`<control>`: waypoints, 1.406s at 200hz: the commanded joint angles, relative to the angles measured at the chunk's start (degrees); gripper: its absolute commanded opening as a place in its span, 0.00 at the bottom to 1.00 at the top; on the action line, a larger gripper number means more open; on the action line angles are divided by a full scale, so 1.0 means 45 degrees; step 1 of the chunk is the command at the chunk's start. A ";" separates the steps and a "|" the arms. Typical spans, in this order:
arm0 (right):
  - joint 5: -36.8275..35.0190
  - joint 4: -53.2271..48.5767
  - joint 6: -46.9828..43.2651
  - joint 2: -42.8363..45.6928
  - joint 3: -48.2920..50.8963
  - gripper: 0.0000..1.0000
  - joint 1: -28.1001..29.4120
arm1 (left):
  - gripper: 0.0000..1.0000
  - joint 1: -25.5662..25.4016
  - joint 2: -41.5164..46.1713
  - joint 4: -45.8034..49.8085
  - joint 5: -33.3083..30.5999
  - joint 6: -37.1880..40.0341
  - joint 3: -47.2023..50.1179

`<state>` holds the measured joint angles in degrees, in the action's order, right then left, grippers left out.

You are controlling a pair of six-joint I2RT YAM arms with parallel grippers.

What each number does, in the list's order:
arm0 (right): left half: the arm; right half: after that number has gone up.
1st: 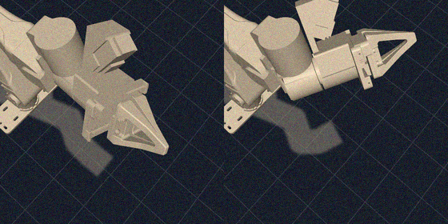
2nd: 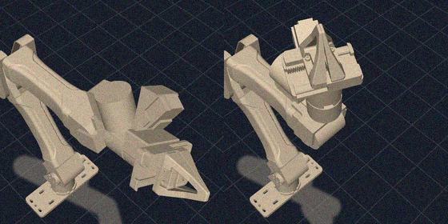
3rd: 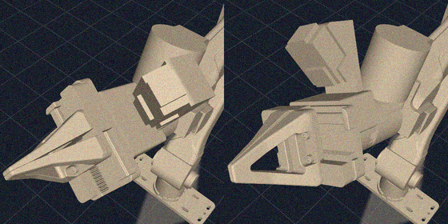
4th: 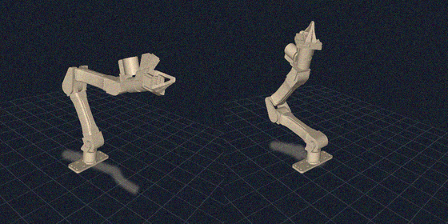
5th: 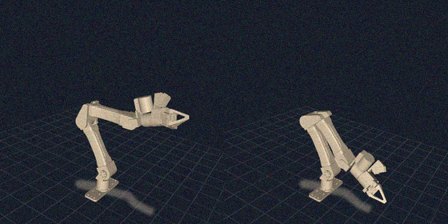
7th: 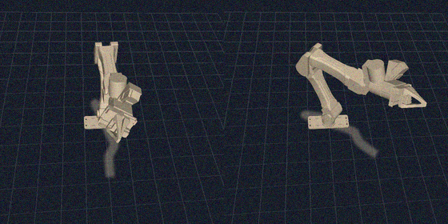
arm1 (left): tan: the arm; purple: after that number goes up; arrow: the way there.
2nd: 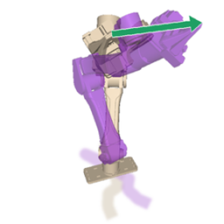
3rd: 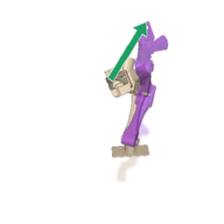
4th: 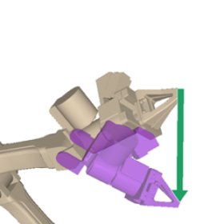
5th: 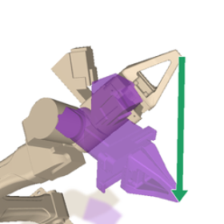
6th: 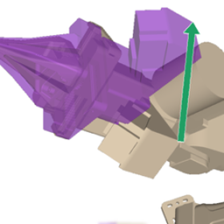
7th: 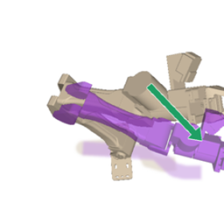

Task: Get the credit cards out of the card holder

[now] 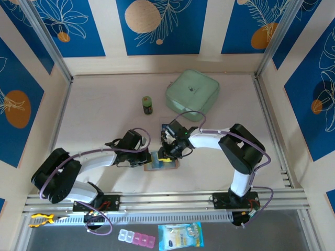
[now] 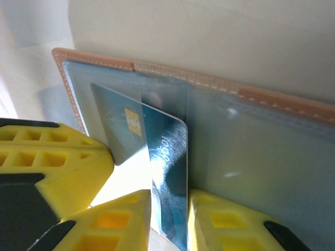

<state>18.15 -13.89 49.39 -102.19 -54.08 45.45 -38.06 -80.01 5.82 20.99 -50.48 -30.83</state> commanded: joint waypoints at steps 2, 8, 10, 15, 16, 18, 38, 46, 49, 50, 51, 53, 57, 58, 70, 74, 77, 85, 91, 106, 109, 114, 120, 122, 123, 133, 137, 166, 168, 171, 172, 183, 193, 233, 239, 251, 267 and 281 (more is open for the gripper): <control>0.0686 0.0400 0.0310 0.0424 0.0235 0.23 -0.0003 | 0.00 -0.0089 -0.0307 0.0932 -0.0224 0.0167 -0.0044; 0.0693 0.0411 0.0318 0.0424 0.0241 0.23 -0.0003 | 0.00 -0.0090 -0.0307 0.0937 -0.0201 0.0163 -0.0062; 0.0693 0.0411 0.0330 0.0439 0.0237 0.22 0.0007 | 0.00 -0.0080 -0.0311 0.0948 -0.0209 0.0163 -0.0063; 0.0693 0.0436 0.0349 0.0441 0.0241 0.22 -0.0005 | 0.00 -0.0091 -0.0316 0.0952 -0.0210 0.0163 -0.0070; 0.0683 0.0443 0.0351 0.0442 0.0251 0.22 -0.0004 | 0.00 -0.0084 -0.0311 0.0952 -0.0201 0.0163 -0.0077; 0.0676 0.0463 0.0353 0.0439 0.0259 0.22 -0.0003 | 0.00 -0.0083 -0.0308 0.0952 -0.0219 0.0163 -0.0071; 0.0606 0.0480 0.0373 0.0444 0.0320 0.19 -0.0004 | 0.00 -0.0080 -0.0292 0.0952 -0.0224 0.0163 -0.0074; 0.0545 0.0416 0.0344 0.0449 0.0315 0.18 -0.0005 | 0.00 -0.0078 -0.0289 0.0952 -0.0213 0.0162 -0.0068; 0.0506 0.0370 0.0333 0.0444 0.0319 0.18 -0.0003 | 0.00 -0.0086 -0.0290 0.0952 -0.0215 0.0165 -0.0066; 0.0492 0.0361 0.0324 0.0444 0.0319 0.17 0.0007 | 0.00 -0.0081 -0.0288 0.0961 -0.0223 0.0164 -0.0065; 0.0475 0.0347 0.0309 0.0444 0.0320 0.17 0.0002 | 0.00 -0.0079 -0.0288 0.0957 -0.0208 0.0163 -0.0074; 0.0453 0.0317 0.0294 0.0458 0.0305 0.17 0.0003 | 0.00 -0.0077 -0.0297 0.0953 -0.0216 0.0163 -0.0066; 0.0397 0.0254 0.0250 0.0445 0.0291 0.17 -0.0002 | 0.00 -0.0083 -0.0296 0.0968 -0.0210 0.0163 -0.0063; 0.0389 0.0235 0.0243 0.0444 0.0295 0.17 -0.0002 | 0.00 -0.0080 -0.0301 0.0969 -0.0211 0.0163 -0.0063; 0.0178 -0.0019 0.0156 0.0469 0.0260 0.16 -0.0003 | 0.00 -0.0091 -0.0292 0.0971 -0.0208 0.0163 -0.0063; 0.0119 -0.0102 0.0123 0.0477 0.0255 0.16 -0.0011 | 0.00 -0.0082 -0.0297 0.0971 -0.0212 0.0163 -0.0067; 0.0067 -0.0156 0.0102 0.0497 0.0260 0.16 -0.0021 | 0.00 -0.0087 -0.0288 0.0961 -0.0215 0.0163 -0.0073; -0.0043 -0.0294 0.0045 0.0532 0.0260 0.16 -0.0041 | 0.00 -0.0077 -0.0287 0.0961 -0.0227 0.0160 -0.0069; -0.0092 -0.0391 0.0007 0.0546 0.0278 0.16 -0.0047 | 0.00 -0.0083 -0.0297 0.0971 -0.0218 0.0147 -0.0067; -0.0251 -0.0649 -0.0123 0.0620 0.0315 0.15 -0.0100 | 0.00 -0.0088 -0.0307 0.0970 -0.0220 0.0158 -0.0066; -0.0280 -0.0686 -0.0143 0.0646 0.0319 0.15 -0.0117 | 0.00 -0.0075 -0.0307 0.0971 -0.0213 0.0150 -0.0088; -0.0331 -0.0782 -0.0197 0.0689 0.0320 0.15 -0.0138 | 0.00 -0.0085 -0.0307 0.0968 -0.0196 0.0156 -0.0090; -0.0397 -0.0898 -0.0250 0.0733 0.0333 0.15 -0.0152 | 0.00 -0.0077 -0.0289 0.0971 -0.0204 0.0153 -0.0101; -0.0400 -0.0951 -0.0266 0.0755 0.0338 0.15 -0.0172 | 0.00 -0.0077 -0.0288 0.0971 -0.0195 0.0151 -0.0102; -0.0401 -0.0964 -0.0288 0.0765 0.0338 0.15 -0.0175 | 0.00 -0.0077 -0.0287 0.0971 -0.0194 0.0157 -0.0102; -0.0543 -0.1170 -0.0402 0.0850 0.0339 0.15 -0.0222 | 0.00 -0.0076 -0.0251 0.0971 -0.0205 0.0144 -0.0066; -0.0602 -0.1263 -0.0440 0.0898 0.0339 0.15 -0.0231 | 0.00 -0.0081 -0.0248 0.0966 -0.0221 0.0143 -0.0078; -0.1064 -0.2057 -0.0791 0.1174 0.0193 0.15 -0.0296 | 0.00 -0.0084 -0.0188 0.0971 -0.0237 0.0143 -0.0056; -0.1104 -0.2110 -0.0811 0.1193 0.0166 0.15 -0.0296 | 0.00 -0.0088 -0.0199 0.0971 -0.0233 0.0143 -0.0057; -0.1146 -0.2182 -0.0837 0.1228 0.0164 0.15 -0.0296 | 0.00 -0.0085 -0.0191 0.0971 -0.0232 0.0146 -0.0055; -0.1164 -0.2204 -0.0857 0.1236 0.0144 0.15 -0.0296 | 0.00 -0.0081 -0.0190 0.0961 -0.0222 0.0144 -0.0049; -0.1303 -0.2439 -0.0958 0.1329 0.0071 0.15 -0.0296 | 0.00 -0.0077 -0.0172 0.0958 -0.0229 0.0143 -0.0044; -0.1408 -0.2684 -0.1046 0.1390 -0.0021 0.14 -0.0305 | 0.00 -0.0078 -0.0170 0.0972 -0.0223 0.0143 -0.0071; -0.1691 -0.3284 -0.1321 0.1528 -0.0358 0.13 -0.0292 | 0.00 -0.0078 -0.0175 0.0991 -0.0204 0.0154 -0.0103; -0.1709 -0.3343 -0.1348 0.1525 -0.0411 0.13 -0.0276 | 0.00 -0.0077 -0.0196 0.0973 -0.0209 0.0172 -0.0123; -0.1813 -0.3471 -0.1399 0.1542 -0.0516 0.13 -0.0240 | 0.00 -0.0079 -0.0199 0.1007 -0.0200 0.0182 -0.0144; -0.1976 -0.3632 -0.1423 0.1520 -0.0670 0.13 -0.0179 | 0.00 -0.0081 -0.0214 0.0988 -0.0174 0.0192 -0.0169; -0.2109 -0.3754 -0.1443 0.1518 -0.0787 0.13 -0.0113 | 0.00 -0.0086 -0.0194 0.0990 -0.0173 0.0182 -0.0156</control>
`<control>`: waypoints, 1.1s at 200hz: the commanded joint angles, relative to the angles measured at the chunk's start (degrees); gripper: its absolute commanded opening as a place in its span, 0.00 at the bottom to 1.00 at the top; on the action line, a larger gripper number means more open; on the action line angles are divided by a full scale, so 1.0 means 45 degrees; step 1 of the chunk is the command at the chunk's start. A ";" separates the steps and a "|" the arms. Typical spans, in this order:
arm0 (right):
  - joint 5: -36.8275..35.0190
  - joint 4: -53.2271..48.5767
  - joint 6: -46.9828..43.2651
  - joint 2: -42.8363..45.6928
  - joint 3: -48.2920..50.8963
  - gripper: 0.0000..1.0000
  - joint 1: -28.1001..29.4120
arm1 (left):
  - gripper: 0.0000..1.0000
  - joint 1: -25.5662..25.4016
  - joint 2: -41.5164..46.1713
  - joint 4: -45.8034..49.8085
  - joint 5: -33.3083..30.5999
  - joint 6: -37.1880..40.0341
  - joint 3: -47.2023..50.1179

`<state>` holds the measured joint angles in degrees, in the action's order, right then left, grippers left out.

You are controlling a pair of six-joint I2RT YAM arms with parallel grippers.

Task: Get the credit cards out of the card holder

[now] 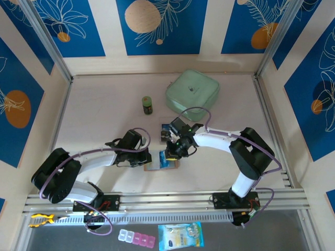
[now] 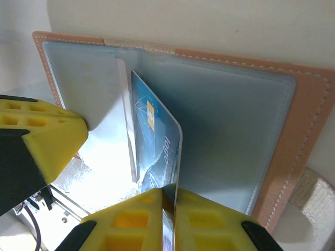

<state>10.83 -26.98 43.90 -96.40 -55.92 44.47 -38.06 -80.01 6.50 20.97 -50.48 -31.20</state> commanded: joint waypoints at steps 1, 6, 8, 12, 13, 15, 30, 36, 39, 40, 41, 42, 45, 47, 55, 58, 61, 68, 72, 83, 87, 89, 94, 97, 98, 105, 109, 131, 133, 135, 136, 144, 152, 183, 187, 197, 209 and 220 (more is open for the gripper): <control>-0.0487 -0.0852 -0.0224 0.0231 -0.0383 0.13 0.0102 | 0.00 -0.0081 -0.0192 0.0830 -0.0168 0.0192 -0.0066; -0.0541 -0.0903 -0.0243 0.0216 -0.0431 0.13 0.0107 | 0.00 -0.0077 -0.0209 0.0826 -0.0176 0.0180 -0.0073; -0.0549 -0.0939 -0.0243 0.0212 -0.0451 0.13 0.0110 | 0.00 -0.0082 -0.0209 0.0822 -0.0160 0.0182 -0.0062; -0.0582 -0.0968 -0.0267 0.0195 -0.0490 0.13 0.0120 | 0.00 -0.0084 -0.0216 0.0821 -0.0165 0.0204 -0.0076; -0.0586 -0.0972 -0.0265 0.0194 -0.0496 0.13 0.0129 | 0.00 -0.0080 -0.0213 0.0821 -0.0157 0.0203 -0.0067; -0.0604 -0.1000 -0.0274 0.0192 -0.0516 0.13 0.0136 | 0.00 -0.0082 -0.0210 0.0821 -0.0161 0.0202 -0.0061; -0.0772 -0.1184 -0.0320 0.0138 -0.0666 0.13 0.0177 | 0.00 -0.0079 -0.0237 0.0821 -0.0144 0.0203 -0.0068; -0.0812 -0.1258 -0.0340 0.0117 -0.0705 0.13 0.0197 | 0.00 -0.0092 -0.0211 0.0813 -0.0137 0.0202 -0.0061; -0.0838 -0.1261 -0.0356 0.0114 -0.0716 0.13 0.0213 | 0.00 -0.0079 -0.0217 0.0820 -0.0145 0.0212 -0.0069; -0.0851 -0.1275 -0.0349 0.0124 -0.0727 0.13 0.0205 | 0.00 -0.0078 -0.0213 0.0820 -0.0137 0.0207 -0.0064; -0.0847 -0.1272 -0.0345 0.0128 -0.0732 0.13 0.0210 | 0.00 -0.0087 -0.0211 0.0820 -0.0143 0.0204 -0.0061; -0.0846 -0.1271 -0.0343 0.0121 -0.0735 0.13 0.0213 | 0.00 -0.0091 -0.0220 0.0811 -0.0136 0.0203 -0.0060; -0.0840 -0.1287 -0.0337 0.0097 -0.0742 0.13 0.0216 | 0.00 -0.0088 -0.0220 0.0815 -0.0135 0.0217 -0.0059; -0.0843 -0.1274 -0.0340 0.0095 -0.0753 0.13 0.0216 | 0.00 -0.0079 -0.0212 0.0809 -0.0131 0.0206 -0.0073; -0.0820 -0.1232 -0.0342 0.0079 -0.0789 0.13 0.0235 | 0.00 -0.0088 -0.0216 0.0801 -0.0145 0.0212 -0.0072; -0.0809 -0.1218 -0.0322 0.0083 -0.0783 0.13 0.0235 | 0.00 -0.0080 -0.0227 0.0801 -0.0148 0.0203 -0.0070; -0.0791 -0.1202 -0.0319 0.0049 -0.0801 0.14 0.0245 | 0.00 -0.0082 -0.0233 0.0801 -0.0136 0.0202 -0.0065; -0.0744 -0.1178 -0.0307 0.0002 -0.0829 0.13 0.0265 | 0.00 -0.0077 -0.0228 0.0791 -0.0134 0.0204 -0.0069; -0.0728 -0.1165 -0.0303 -0.0026 -0.0852 0.14 0.0274 | 0.00 -0.0077 -0.0228 0.0782 -0.0139 0.0204 -0.0072; -0.0707 -0.1133 -0.0273 -0.0096 -0.0920 0.14 0.0323 | 0.00 -0.0090 -0.0272 0.0748 -0.0126 0.0202 -0.0081; -0.0689 -0.1133 -0.0274 -0.0124 -0.0944 0.15 0.0332 | 0.00 -0.0094 -0.0268 0.0733 -0.0123 0.0207 -0.0083; -0.0688 -0.1143 -0.0266 -0.0136 -0.0965 0.15 0.0348 | 0.00 -0.0081 -0.0263 0.0740 -0.0118 0.0218 -0.0094; -0.0687 -0.1160 -0.0244 -0.0170 -0.0999 0.16 0.0366 | 0.00 -0.0077 -0.0285 0.0741 -0.0111 0.0202 -0.0085; -0.0703 -0.1166 -0.0227 -0.0190 -0.1024 0.16 0.0376 | 0.00 -0.0077 -0.0287 0.0742 -0.0127 0.0202 -0.0086; -0.0705 -0.1159 -0.0225 -0.0195 -0.1027 0.17 0.0384 | 0.00 -0.0086 -0.0297 0.0742 -0.0128 0.0202 -0.0092; -0.0707 -0.1172 -0.0208 -0.0198 -0.1074 0.17 0.0411 | 0.00 -0.0078 -0.0297 0.0737 -0.0092 0.0203 -0.0097; -0.0722 -0.1182 -0.0205 -0.0199 -0.1088 0.17 0.0429 | 0.00 -0.0077 -0.0289 0.0731 -0.0107 0.0202 -0.0105; -0.0727 -0.1177 -0.0103 -0.0141 -0.1128 0.18 0.0487 | 0.00 -0.0077 -0.0305 0.0743 -0.0107 0.0221 -0.0100; -0.0727 -0.1188 -0.0091 -0.0126 -0.1128 0.18 0.0484 | 0.00 -0.0081 -0.0306 0.0743 -0.0094 0.0221 -0.0098; -0.0737 -0.1190 -0.0088 -0.0117 -0.1128 0.18 0.0488 | 0.00 -0.0092 -0.0316 0.0747 -0.0091 0.0236 -0.0103; -0.0742 -0.1191 -0.0078 -0.0119 -0.1128 0.18 0.0508 | 0.00 -0.0084 -0.0321 0.0745 -0.0091 0.0238 -0.0100; -0.0765 -0.1202 -0.0041 -0.0065 -0.1094 0.18 0.0526 | 0.00 -0.0080 -0.0354 0.0721 -0.0074 0.0221 -0.0127; -0.0805 -0.1179 0.0004 -0.0006 -0.1045 0.18 0.0538 | 0.00 -0.0092 -0.0355 0.0718 -0.0066 0.0223 -0.0120; -0.0844 -0.1021 0.0159 0.0154 -0.0894 0.18 0.0541 | 0.00 -0.0077 -0.0368 0.0683 -0.0061 0.0229 -0.0100; -0.0849 -0.1024 0.0168 0.0158 -0.0893 0.17 0.0547 | 0.00 -0.0088 -0.0365 0.0674 -0.0053 0.0222 -0.0102; -0.0874 -0.1017 0.0176 0.0149 -0.0893 0.16 0.0547 | 0.00 -0.0080 -0.0355 0.0664 -0.0051 0.0203 -0.0100; -0.0921 -0.1032 0.0209 0.0192 -0.0889 0.15 0.0548 | 0.00 -0.0078 -0.0318 0.0674 -0.0051 0.0204 -0.0094; -0.0956 -0.1045 0.0225 0.0214 -0.0874 0.15 0.0538 | 0.00 -0.0079 -0.0261 0.0697 -0.0100 0.0202 -0.0064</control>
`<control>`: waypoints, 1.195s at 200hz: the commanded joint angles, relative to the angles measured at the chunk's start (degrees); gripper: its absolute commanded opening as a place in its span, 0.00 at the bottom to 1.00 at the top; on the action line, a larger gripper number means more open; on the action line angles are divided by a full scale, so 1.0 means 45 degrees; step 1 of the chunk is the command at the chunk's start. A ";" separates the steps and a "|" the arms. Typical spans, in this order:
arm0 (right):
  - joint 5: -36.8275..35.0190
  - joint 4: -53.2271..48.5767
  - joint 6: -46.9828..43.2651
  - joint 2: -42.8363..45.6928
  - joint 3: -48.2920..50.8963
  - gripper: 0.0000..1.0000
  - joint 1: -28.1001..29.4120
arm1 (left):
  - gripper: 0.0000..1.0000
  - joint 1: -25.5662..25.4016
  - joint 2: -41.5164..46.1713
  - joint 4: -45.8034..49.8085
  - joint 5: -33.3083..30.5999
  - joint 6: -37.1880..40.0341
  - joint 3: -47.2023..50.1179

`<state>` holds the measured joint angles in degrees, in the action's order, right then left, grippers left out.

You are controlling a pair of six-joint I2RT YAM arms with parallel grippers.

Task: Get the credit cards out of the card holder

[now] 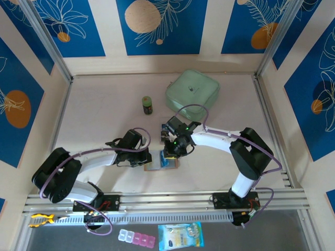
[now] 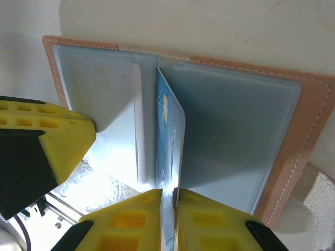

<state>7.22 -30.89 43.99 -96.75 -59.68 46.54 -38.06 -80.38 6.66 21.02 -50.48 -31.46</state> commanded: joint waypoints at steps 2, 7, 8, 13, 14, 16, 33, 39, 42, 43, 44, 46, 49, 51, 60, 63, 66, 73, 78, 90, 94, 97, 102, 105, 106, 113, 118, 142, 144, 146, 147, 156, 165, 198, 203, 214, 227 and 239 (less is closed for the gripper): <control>-0.0159 -0.0183 0.0206 0.0304 -0.0038 0.15 0.0084 | 0.00 -0.0092 -0.0169 0.0683 -0.0122 0.0202 -0.0002; -0.0160 -0.0205 0.0182 0.0328 -0.0038 0.14 0.0086 | 0.00 -0.0092 -0.0138 0.0707 -0.0134 0.0208 -0.0003; -0.0160 -0.0215 0.0184 0.0338 -0.0038 0.14 0.0086 | 0.00 -0.0084 -0.0142 0.0708 -0.0136 0.0205 -0.0002; -0.0194 -0.0241 0.0162 0.0362 -0.0038 0.13 0.0086 | 0.00 -0.0087 -0.0096 0.0715 -0.0180 0.0212 -0.0015; -0.0206 -0.0242 0.0155 0.0374 -0.0048 0.13 0.0086 | 0.00 -0.0091 -0.0101 0.0722 -0.0179 0.0207 -0.0008; -0.0225 -0.0253 0.0159 0.0398 -0.0056 0.13 0.0086 | 0.00 -0.0080 -0.0086 0.0736 -0.0188 0.0198 0.0008; -0.0382 -0.0329 0.0152 0.0622 -0.0012 0.11 0.0086 | 0.00 -0.0089 -0.0062 0.0748 -0.0220 0.0204 -0.0023; -0.0406 -0.0340 0.0148 0.0750 0.0000 0.10 0.0068 | 0.00 -0.0082 -0.0049 0.0748 -0.0235 0.0211 -0.0042; -0.0425 -0.0366 0.0130 0.0793 -0.0002 0.10 0.0072 | 0.00 -0.0087 -0.0048 0.0748 -0.0227 0.0203 -0.0052; -0.0439 -0.0373 0.0129 0.0824 -0.0001 0.10 0.0060 | 0.00 -0.0091 -0.0048 0.0748 -0.0222 0.0212 -0.0055; -0.0446 -0.0377 0.0118 0.0850 0.0000 0.10 0.0054 | 0.00 -0.0084 -0.0048 0.0757 -0.0229 0.0207 -0.0057; -0.0466 -0.0404 0.0101 0.0864 -0.0009 0.10 0.0049 | 0.00 -0.0093 -0.0043 0.0765 -0.0220 0.0208 -0.0068; -0.0481 -0.0432 0.0075 0.0915 -0.0001 0.10 0.0023 | 0.00 -0.0091 -0.0057 0.0755 -0.0230 0.0217 -0.0077; -0.0480 -0.0462 0.0061 0.0963 0.0000 0.10 0.0027 | 0.00 -0.0080 -0.0060 0.0764 -0.0220 0.0220 -0.0078; -0.0577 -0.0636 -0.0053 0.1139 -0.0034 0.09 -0.0028 | 0.00 -0.0077 -0.0029 0.0767 -0.0205 0.0224 -0.0128; -0.0586 -0.0679 -0.0074 0.1185 -0.0037 0.09 -0.0045 | 0.00 -0.0077 -0.0019 0.0757 -0.0203 0.0222 -0.0146; -0.0606 -0.0718 -0.0127 0.1243 -0.0048 0.09 -0.0064 | 0.00 -0.0077 -0.0010 0.0776 -0.0213 0.0236 -0.0165; -0.0679 -0.0834 -0.0263 0.1401 -0.0058 0.09 -0.0118 | 0.00 -0.0081 0.0007 0.0796 -0.0197 0.0259 -0.0210; -0.0727 -0.0928 -0.0360 0.1482 -0.0059 0.09 -0.0143 | 0.00 -0.0078 0.0010 0.0824 -0.0196 0.0257 -0.0248; -0.0913 -0.1207 -0.0640 0.1747 -0.0077 0.08 -0.0261 | 0.00 -0.0077 0.0088 0.0893 -0.0188 0.0296 -0.0302; -0.0957 -0.1298 -0.0764 0.1832 -0.0080 0.08 -0.0315 | 0.00 -0.0077 0.0123 0.0917 -0.0179 0.0285 -0.0327; -0.0982 -0.1359 -0.0838 0.1898 -0.0078 0.08 -0.0364 | 0.00 -0.0077 0.0154 0.0935 -0.0195 0.0281 -0.0344; -0.0980 -0.1446 -0.1064 0.1997 -0.0063 0.08 -0.0451 | 0.00 -0.0082 0.0204 0.0953 -0.0164 0.0280 -0.0352; -0.0971 -0.1498 -0.1184 0.2060 -0.0059 0.08 -0.0501 | 0.00 -0.0087 0.0245 0.0959 -0.0162 0.0280 -0.0352; -0.0975 -0.1515 -0.1221 0.2083 -0.0058 0.08 -0.0520 | 0.00 -0.0092 0.0254 0.0951 -0.0160 0.0260 -0.0352; -0.0978 -0.1646 -0.1598 0.2211 -0.0058 0.08 -0.0656 | 0.00 -0.0078 0.0352 0.0964 -0.0177 0.0270 -0.0369; -0.0985 -0.1736 -0.1872 0.2284 -0.0078 0.07 -0.0765 | 0.01 -0.0077 0.0407 0.0998 -0.0188 0.0259 -0.0386; -0.1083 -0.2379 -0.3853 0.2509 -0.0334 0.05 -0.1209 | 0.02 -0.0079 0.0783 0.1368 -0.0416 0.0287 -0.0489; -0.1118 -0.2413 -0.4042 0.2524 -0.0357 0.05 -0.1219 | 0.02 -0.0077 0.0814 0.1386 -0.0423 0.0287 -0.0489; -0.1142 -0.2466 -0.4279 0.2518 -0.0391 0.04 -0.1231 | 0.02 -0.0091 0.0846 0.1391 -0.0444 0.0282 -0.0494; -0.1159 -0.2488 -0.4381 0.2526 -0.0391 0.04 -0.1236 | 0.02 -0.0084 0.0868 0.1391 -0.0448 0.0281 -0.0491; -0.1353 -0.2705 -0.5296 0.2569 -0.0481 0.03 -0.1278 | 0.03 -0.0077 0.0993 0.1433 -0.0492 0.0281 -0.0501; -0.1503 -0.2967 -0.6213 0.2592 -0.0574 0.02 -0.1358 | 0.04 -0.0080 0.1072 0.1462 -0.0503 0.0281 -0.0499; -0.1508 -0.3122 -0.9894 0.2845 -0.0709 0.00 -0.1513 | 0.05 -0.0077 0.1253 0.1496 -0.0528 0.0184 -0.0454; -0.1614 -0.3222 -1.0400 0.2809 -0.0803 0.00 -0.1548 | 0.05 -0.0077 0.1311 0.1544 -0.0563 0.0180 -0.0450; -0.1749 -0.3632 -1.1656 0.2715 -0.1158 0.00 -0.1612 | 0.06 -0.0077 0.1496 0.1699 -0.0695 0.0193 -0.0431; -0.2662 -0.4129 -1.3142 0.2532 -0.1513 0.00 -0.1463 | 0.07 -0.0077 0.1905 0.1921 -0.1023 0.0165 -0.0397; -0.3829 -0.4431 -1.3842 0.2240 -0.1909 0.00 -0.1327 | 0.09 -0.0060 0.2371 0.1978 -0.1314 0.0086 -0.0244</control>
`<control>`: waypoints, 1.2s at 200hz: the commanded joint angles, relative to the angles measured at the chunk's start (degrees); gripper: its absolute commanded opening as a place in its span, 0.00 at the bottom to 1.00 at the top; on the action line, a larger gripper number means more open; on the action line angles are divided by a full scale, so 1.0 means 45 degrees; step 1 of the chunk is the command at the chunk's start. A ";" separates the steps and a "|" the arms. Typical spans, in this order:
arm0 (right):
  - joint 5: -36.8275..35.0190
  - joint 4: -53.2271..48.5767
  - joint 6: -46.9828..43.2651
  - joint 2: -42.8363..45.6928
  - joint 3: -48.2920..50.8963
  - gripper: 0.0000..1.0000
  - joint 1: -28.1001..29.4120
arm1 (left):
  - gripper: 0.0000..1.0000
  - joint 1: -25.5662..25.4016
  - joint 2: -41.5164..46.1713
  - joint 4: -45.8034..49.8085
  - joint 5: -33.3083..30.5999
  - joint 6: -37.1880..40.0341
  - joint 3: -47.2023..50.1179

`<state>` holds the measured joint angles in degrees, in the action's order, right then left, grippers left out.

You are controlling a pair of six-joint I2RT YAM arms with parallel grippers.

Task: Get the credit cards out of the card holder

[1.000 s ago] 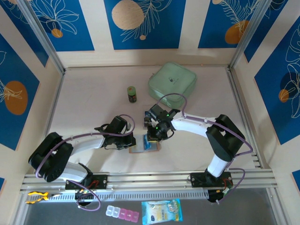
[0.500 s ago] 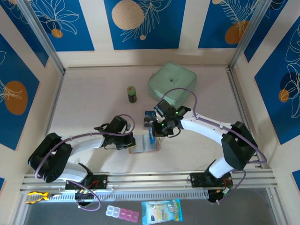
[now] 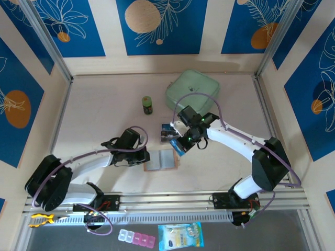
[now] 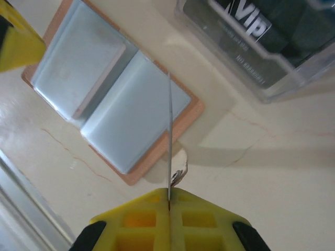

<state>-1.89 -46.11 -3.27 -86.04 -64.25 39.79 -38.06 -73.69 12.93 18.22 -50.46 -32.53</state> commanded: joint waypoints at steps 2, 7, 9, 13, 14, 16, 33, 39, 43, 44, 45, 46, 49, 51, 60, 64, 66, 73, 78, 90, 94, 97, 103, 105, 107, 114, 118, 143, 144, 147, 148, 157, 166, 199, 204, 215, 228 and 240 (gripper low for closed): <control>-0.1884 -0.1123 -0.3430 -0.0207 -0.0975 0.00 0.0165 | 0.09 -0.0053 0.0960 0.0594 -0.0734 0.0070 0.0016; -0.1975 -0.1300 -0.3687 -0.0354 -0.1225 0.00 0.0114 | 0.10 -0.0035 0.1166 0.0635 -0.0845 0.0047 0.0074; -0.1990 -0.1371 -0.3780 -0.0417 -0.1317 0.00 0.0096 | 0.10 -0.0032 0.1211 0.0651 -0.0894 0.0028 0.0099; -0.1983 -0.1494 -0.3976 -0.0541 -0.1520 0.00 0.0051 | 0.11 -0.0004 0.1381 0.0690 -0.0958 0.0005 0.0146; -0.1973 -0.1513 -0.4017 -0.0564 -0.1561 0.00 0.0038 | 0.11 -0.0001 0.1418 0.0705 -0.0980 0.0003 0.0153; -0.1941 -0.1566 -0.4141 -0.0606 -0.1674 0.00 0.0018 | 0.12 -0.0009 0.1494 0.0717 -0.1021 0.0002 0.0168; -0.1613 -0.1664 -0.5113 -0.0850 -0.2261 0.00 -0.0177 | 0.15 0.0063 0.1986 0.0937 -0.1293 -0.0035 0.0328; -0.1395 -0.1674 -0.5453 -0.0907 -0.2448 0.00 -0.0300 | 0.16 0.0116 0.2130 0.1038 -0.1331 -0.0034 0.0345; -0.1255 -0.1684 -0.5670 -0.0950 -0.2585 0.00 -0.0395 | 0.16 0.0131 0.2220 0.1113 -0.1343 -0.0025 0.0354; -0.1218 -0.1676 -0.5714 -0.0954 -0.2640 0.00 -0.0419 | 0.16 0.0135 0.2237 0.1132 -0.1348 -0.0021 0.0364; -0.1190 -0.1682 -0.5765 -0.0966 -0.2668 0.00 -0.0441 | 0.16 0.0146 0.2256 0.1141 -0.1351 -0.0029 0.0379; -0.1176 -0.1675 -0.5801 -0.0972 -0.2711 0.00 -0.0472 | 0.16 0.0152 0.2284 0.1165 -0.1352 -0.0033 0.0377; -0.1107 -0.1652 -0.5964 -0.1014 -0.2834 0.00 -0.0540 | 0.16 0.0145 0.2339 0.1201 -0.1380 -0.0022 0.0404; -0.1065 -0.1649 -0.6064 -0.1055 -0.2911 0.00 -0.0595 | 0.17 0.0150 0.2398 0.1231 -0.1389 -0.0034 0.0421; -0.0804 -0.1670 -0.6494 -0.1229 -0.3269 0.00 -0.0824 | 0.17 0.0164 0.2605 0.1338 -0.1464 -0.0073 0.0504; -0.0652 -0.1684 -0.6695 -0.1327 -0.3423 0.00 -0.0929 | 0.17 0.0200 0.2703 0.1376 -0.1498 -0.0081 0.0545; -0.0576 -0.1687 -0.6788 -0.1368 -0.3497 0.00 -0.0970 | 0.18 0.0198 0.2743 0.1397 -0.1526 -0.0097 0.0568; -0.0330 -0.1784 -0.7126 -0.1559 -0.3790 0.00 -0.1118 | 0.18 0.0199 0.2883 0.1429 -0.1542 -0.0153 0.0636; -0.0203 -0.1845 -0.7374 -0.1736 -0.3993 0.00 -0.1206 | 0.18 0.0213 0.3007 0.1442 -0.1567 -0.0202 0.0698; 0.0015 -0.2059 -0.7899 -0.2183 -0.4481 0.00 -0.1349 | 0.18 0.0255 0.3188 0.1458 -0.1604 -0.0261 0.0808; 0.0074 -0.2140 -0.8066 -0.2352 -0.4653 0.00 -0.1388 | 0.19 0.0249 0.3258 0.1463 -0.1621 -0.0299 0.0841; 0.0086 -0.2210 -0.8183 -0.2463 -0.4786 0.00 -0.1416 | 0.19 0.0252 0.3283 0.1458 -0.1626 -0.0304 0.0853; 0.0071 -0.2334 -0.8335 -0.2731 -0.5067 0.00 -0.1466 | 0.19 0.0260 0.3345 0.1462 -0.1645 -0.0339 0.0893; 0.0069 -0.2386 -0.8405 -0.2827 -0.5197 0.00 -0.1490 | 0.19 0.0266 0.3357 0.1463 -0.1646 -0.0352 0.0895; 0.0069 -0.2438 -0.8451 -0.2934 -0.5303 0.00 -0.1511 | 0.19 0.0273 0.3365 0.1443 -0.1646 -0.0365 0.0905; 0.0157 -0.2708 -0.8640 -0.3279 -0.5753 0.00 -0.1565 | 0.19 0.0276 0.3357 0.1425 -0.1646 -0.0401 0.0931; 0.0244 -0.2844 -0.8739 -0.3449 -0.6019 0.00 -0.1603 | 0.19 0.0298 0.3367 0.1413 -0.1629 -0.0407 0.0923; 0.0723 -0.3406 -0.9390 -0.4341 -0.7229 0.00 -0.1803 | 0.20 0.0347 0.3212 0.1425 -0.1535 -0.0388 0.0883; 0.0747 -0.3435 -0.9420 -0.4378 -0.7267 0.00 -0.1807 | 0.19 0.0340 0.3212 0.1444 -0.1532 -0.0388 0.0892; 0.0786 -0.3486 -0.9500 -0.4476 -0.7393 0.00 -0.1828 | 0.19 0.0342 0.3197 0.1451 -0.1512 -0.0389 0.0893; 0.0798 -0.3514 -0.9523 -0.4504 -0.7417 0.00 -0.1829 | 0.20 0.0347 0.3195 0.1457 -0.1501 -0.0389 0.0888; 0.0849 -0.3695 -0.9737 -0.4798 -0.7730 0.00 -0.1867 | 0.19 0.0353 0.3192 0.1458 -0.1490 -0.0388 0.0907; 0.0903 -0.3912 -0.9888 -0.5114 -0.8079 0.00 -0.1904 | 0.19 0.0357 0.3206 0.1457 -0.1508 -0.0395 0.0931; 0.1000 -0.4305 -1.0161 -0.5972 -0.8800 0.00 -0.2004 | 0.20 0.0440 0.3240 0.1549 -0.1529 -0.0414 0.0948; 0.0970 -0.4290 -1.0205 -0.6069 -0.8855 0.00 -0.2021 | 0.20 0.0443 0.3250 0.1572 -0.1529 -0.0396 0.0941; 0.0956 -0.4283 -1.0286 -0.6269 -0.8968 0.00 -0.2064 | 0.20 0.0506 0.3235 0.1594 -0.1510 -0.0408 0.0952; 0.0994 -0.4389 -1.0365 -0.6536 -0.9142 0.00 -0.2114 | 0.20 0.0510 0.3246 0.1585 -0.1509 -0.0398 0.0924; 0.1016 -0.4460 -1.0421 -0.6762 -0.9239 0.00 -0.2143 | 0.20 0.0567 0.3216 0.1582 -0.1490 -0.0379 0.0912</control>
<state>0.36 -63.35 -48.10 -114.54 -103.39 30.70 -36.29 -59.31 18.57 11.90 -52.05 -29.06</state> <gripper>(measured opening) 0.063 0.197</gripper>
